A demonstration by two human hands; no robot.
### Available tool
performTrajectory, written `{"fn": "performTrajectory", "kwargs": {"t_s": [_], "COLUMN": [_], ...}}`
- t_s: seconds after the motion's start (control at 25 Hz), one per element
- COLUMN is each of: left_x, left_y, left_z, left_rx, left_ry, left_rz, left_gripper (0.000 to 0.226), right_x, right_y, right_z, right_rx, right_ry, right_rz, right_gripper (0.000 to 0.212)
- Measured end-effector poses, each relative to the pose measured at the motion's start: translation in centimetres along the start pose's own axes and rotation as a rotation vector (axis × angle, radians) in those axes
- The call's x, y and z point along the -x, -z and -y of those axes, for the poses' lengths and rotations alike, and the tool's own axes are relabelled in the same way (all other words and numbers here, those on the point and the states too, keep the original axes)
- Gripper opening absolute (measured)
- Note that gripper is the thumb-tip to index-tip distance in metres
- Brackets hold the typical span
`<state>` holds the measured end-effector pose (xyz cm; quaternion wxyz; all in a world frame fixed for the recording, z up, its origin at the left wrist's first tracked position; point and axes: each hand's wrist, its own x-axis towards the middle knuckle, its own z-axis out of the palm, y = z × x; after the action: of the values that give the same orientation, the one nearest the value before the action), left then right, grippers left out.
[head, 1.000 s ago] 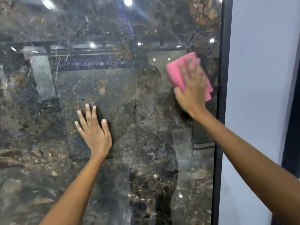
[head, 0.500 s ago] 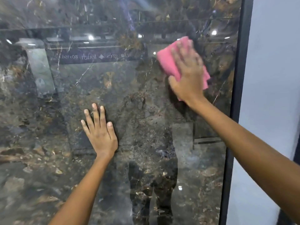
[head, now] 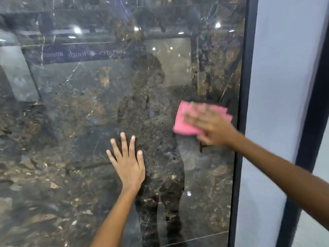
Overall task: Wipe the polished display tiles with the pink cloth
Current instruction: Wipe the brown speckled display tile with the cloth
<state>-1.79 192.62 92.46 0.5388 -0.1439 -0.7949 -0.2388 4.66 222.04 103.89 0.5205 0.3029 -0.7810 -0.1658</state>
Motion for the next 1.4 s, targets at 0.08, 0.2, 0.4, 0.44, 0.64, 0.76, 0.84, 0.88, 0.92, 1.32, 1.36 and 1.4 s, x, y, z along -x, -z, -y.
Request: {"fn": "performTrajectory", "kwargs": {"t_s": [0.08, 0.2, 0.4, 0.44, 0.64, 0.76, 0.84, 0.88, 0.92, 1.32, 1.36, 1.4], "left_x": [-0.2, -0.2, -0.1, 0.0, -0.2, -0.3, 0.0, 0.0, -0.1, 5.2, 6.2, 6.9], "left_y": [-0.9, -1.1, -1.3, -1.3, -1.5, -1.6, -1.5, -1.5, -1.4, 0.4, 0.0, -0.4], "left_z": [-0.1, 0.1, 0.0, 0.1, -0.3, -0.5, -0.4, -0.4, -0.5, 2.9, 3.8, 4.9], "left_rx": [-0.036, -0.054, -0.029, -0.028, -0.021, -0.014, -0.024, -0.027, -0.027, 0.126, 0.078, 0.029], "left_ry": [0.036, 0.018, 0.0, -0.004, -0.008, -0.011, -0.021, -0.021, -0.014, 0.333, 0.272, 0.179], "left_rz": [-0.046, -0.081, -0.092, -0.101, -0.138, -0.145, -0.147, -0.141, -0.128, -0.099, -0.058, -0.02], "left_gripper": [0.052, 0.053, 0.055, 0.055, 0.052, 0.049, 0.048, 0.048, 0.049, 0.05, 0.052, 0.053], "right_x": [-3.1, -0.3, 15.0, 15.0, 4.6, 8.4, 14.3, 16.8, 18.7, 2.9, 5.1, 8.4], "right_y": [2.8, 0.3, -6.3, -6.2, -1.5, -4.3, -7.4, -8.4, -9.0, -7.5, -9.7, -11.4], "right_z": [-5.6, -1.6, 15.9, 15.1, 2.0, 4.7, 12.5, 16.2, 19.1, 11.9, 15.3, 18.8], "right_rx": [0.014, -0.014, 0.009, 0.024, -0.067, -0.08, -0.115, -0.106, -0.074, -0.04, -0.046, -0.038], "right_ry": [-0.465, -0.915, -0.655, -0.56, -0.825, -1.015, -1.101, -1.046, -0.886, -0.702, -0.451, -0.16], "right_rz": [-0.239, -0.316, 0.139, 0.15, -0.234, -0.35, -0.172, -0.037, 0.099, -0.269, -0.127, 0.058], "right_gripper": [0.075, 0.08, 0.095, 0.094, 0.078, 0.079, 0.085, 0.089, 0.094, 0.087, 0.096, 0.101]}}
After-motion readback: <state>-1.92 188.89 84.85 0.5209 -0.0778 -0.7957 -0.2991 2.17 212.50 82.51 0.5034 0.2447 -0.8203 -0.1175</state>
